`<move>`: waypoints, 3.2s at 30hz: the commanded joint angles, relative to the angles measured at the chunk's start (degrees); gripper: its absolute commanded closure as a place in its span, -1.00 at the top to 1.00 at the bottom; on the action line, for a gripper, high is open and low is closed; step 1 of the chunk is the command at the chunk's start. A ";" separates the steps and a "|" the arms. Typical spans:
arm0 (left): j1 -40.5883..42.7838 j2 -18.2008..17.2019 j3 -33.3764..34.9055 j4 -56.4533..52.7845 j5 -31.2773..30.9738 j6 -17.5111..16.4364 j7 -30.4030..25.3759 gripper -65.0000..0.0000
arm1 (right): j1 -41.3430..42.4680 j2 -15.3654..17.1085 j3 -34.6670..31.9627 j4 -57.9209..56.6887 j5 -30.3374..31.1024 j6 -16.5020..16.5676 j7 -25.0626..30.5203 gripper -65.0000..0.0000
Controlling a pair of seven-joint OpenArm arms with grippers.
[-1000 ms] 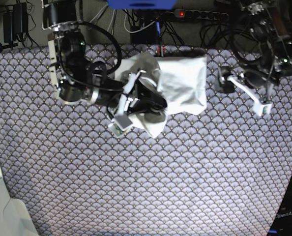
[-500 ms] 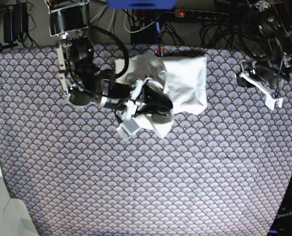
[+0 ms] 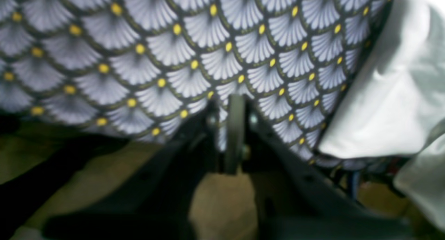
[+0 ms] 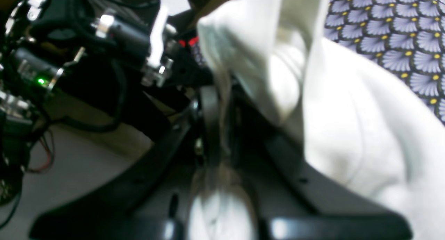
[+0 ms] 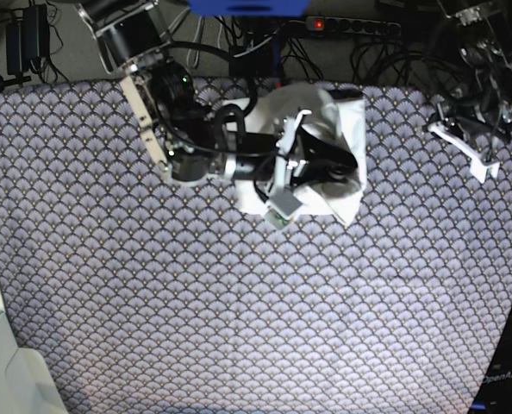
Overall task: Fold the T-shirt properly
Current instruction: 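Release the left gripper and lay the right gripper's end over the bundle, then press the folded end onto the bundle with the right gripper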
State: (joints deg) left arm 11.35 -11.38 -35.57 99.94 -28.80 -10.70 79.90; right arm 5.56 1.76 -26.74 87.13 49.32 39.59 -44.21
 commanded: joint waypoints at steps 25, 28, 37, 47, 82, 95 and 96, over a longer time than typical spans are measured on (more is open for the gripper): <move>-0.85 -1.50 3.18 -1.61 -0.87 -0.07 -1.00 -0.99 | 2.83 -2.95 -0.20 -9.37 -7.25 0.41 5.13 -0.52; -0.85 -1.50 3.18 -1.61 -0.87 -0.25 -1.00 -0.99 | 2.83 -2.95 -0.29 -9.29 -7.25 0.41 4.86 -0.27; -0.76 -2.65 3.18 -1.61 -0.79 -0.25 -1.00 -0.99 | 2.13 -1.89 -2.31 0.82 -7.25 0.41 4.78 -0.01; 2.49 -9.06 2.82 -2.23 -0.79 -0.51 -1.70 -0.99 | -1.65 7.16 -1.52 8.91 -7.25 0.41 5.22 -0.39; 3.02 -11.26 -3.15 -1.61 -1.40 -0.60 -1.96 -0.99 | -3.76 1.89 -1.79 -7.88 -21.23 0.41 11.46 -0.75; 3.02 -10.12 -3.15 -1.61 -1.40 -0.60 -2.32 -0.99 | -2.97 2.77 -1.52 10.67 -22.99 0.41 2.84 -0.75; 3.02 -10.12 -3.15 -1.61 -1.40 -0.60 -2.32 -0.99 | -2.35 2.59 -1.52 10.58 -22.99 0.41 2.67 -0.75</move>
State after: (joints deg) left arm 14.57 -20.34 -38.48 97.38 -29.87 -11.22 77.97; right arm 2.37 4.80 -28.29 96.75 25.43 39.62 -42.65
